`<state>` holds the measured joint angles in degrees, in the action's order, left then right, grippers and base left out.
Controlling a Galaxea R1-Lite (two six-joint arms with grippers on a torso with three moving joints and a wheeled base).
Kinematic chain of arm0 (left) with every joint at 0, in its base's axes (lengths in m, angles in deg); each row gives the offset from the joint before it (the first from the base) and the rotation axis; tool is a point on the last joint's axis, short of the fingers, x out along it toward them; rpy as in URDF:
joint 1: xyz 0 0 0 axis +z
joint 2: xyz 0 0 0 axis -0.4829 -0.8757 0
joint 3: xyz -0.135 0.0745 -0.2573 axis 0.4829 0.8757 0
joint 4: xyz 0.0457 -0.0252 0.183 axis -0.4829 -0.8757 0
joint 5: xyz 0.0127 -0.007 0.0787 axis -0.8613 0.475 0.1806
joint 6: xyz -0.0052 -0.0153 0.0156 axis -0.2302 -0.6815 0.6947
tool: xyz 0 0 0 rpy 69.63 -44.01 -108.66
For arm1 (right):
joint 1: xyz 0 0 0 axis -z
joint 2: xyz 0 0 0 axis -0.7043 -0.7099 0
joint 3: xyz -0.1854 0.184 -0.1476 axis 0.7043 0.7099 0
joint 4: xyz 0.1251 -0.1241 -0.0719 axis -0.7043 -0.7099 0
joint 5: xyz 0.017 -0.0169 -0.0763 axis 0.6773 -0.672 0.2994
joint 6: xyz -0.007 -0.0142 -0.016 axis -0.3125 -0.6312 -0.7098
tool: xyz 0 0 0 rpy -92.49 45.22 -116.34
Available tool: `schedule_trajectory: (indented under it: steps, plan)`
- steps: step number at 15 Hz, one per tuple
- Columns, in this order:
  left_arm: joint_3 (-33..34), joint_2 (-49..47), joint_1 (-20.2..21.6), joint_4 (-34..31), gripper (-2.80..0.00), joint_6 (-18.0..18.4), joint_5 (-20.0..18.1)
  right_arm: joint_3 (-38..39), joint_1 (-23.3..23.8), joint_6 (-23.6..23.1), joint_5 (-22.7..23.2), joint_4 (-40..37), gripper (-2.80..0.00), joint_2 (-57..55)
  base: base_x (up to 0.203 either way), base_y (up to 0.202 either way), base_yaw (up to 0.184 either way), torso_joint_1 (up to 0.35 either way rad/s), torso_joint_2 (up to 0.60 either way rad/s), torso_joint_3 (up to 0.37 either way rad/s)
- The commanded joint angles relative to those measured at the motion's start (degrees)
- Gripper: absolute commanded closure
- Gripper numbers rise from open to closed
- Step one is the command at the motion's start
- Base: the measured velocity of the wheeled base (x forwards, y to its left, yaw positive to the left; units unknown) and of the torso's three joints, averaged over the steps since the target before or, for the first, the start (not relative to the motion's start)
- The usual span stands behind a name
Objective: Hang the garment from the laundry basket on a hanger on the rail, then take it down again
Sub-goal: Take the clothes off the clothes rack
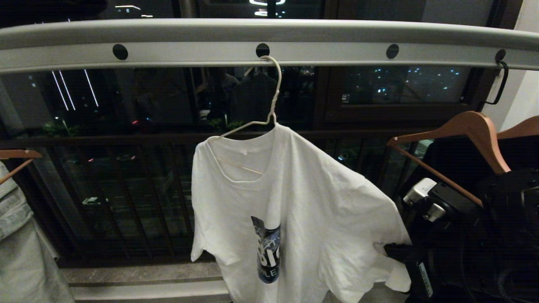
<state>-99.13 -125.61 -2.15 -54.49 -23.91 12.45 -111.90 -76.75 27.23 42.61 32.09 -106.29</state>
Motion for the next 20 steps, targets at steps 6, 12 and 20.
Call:
schedule_trajectory:
  steps: [6, 12, 20]
  plan:
    - [-0.02, 0.0, 0.0, -0.06, 0.0, -0.26, -0.09, 2.29, 0.14, 0.06, -1.93, -0.2, 0.0, -3.38, 0.0, 0.0, 0.0, 0.0, 0.0, 0.0]
    - [-0.02, 0.16, 0.0, -0.24, 0.0, -0.23, -0.17, 3.92, 0.16, -0.2, -5.08, -0.49, 0.0, -4.57, 0.0, 0.0, 0.0, 0.0, 0.0, 0.0]
    - [2.26, -13.5, -0.29, -0.12, -2.8, 7.8, 0.94, 2.58, 0.14, -2.71, -5.08, -0.31, 0.0, -2.78, 0.0, 0.0, 0.0, 0.0, 0.0, 0.0]
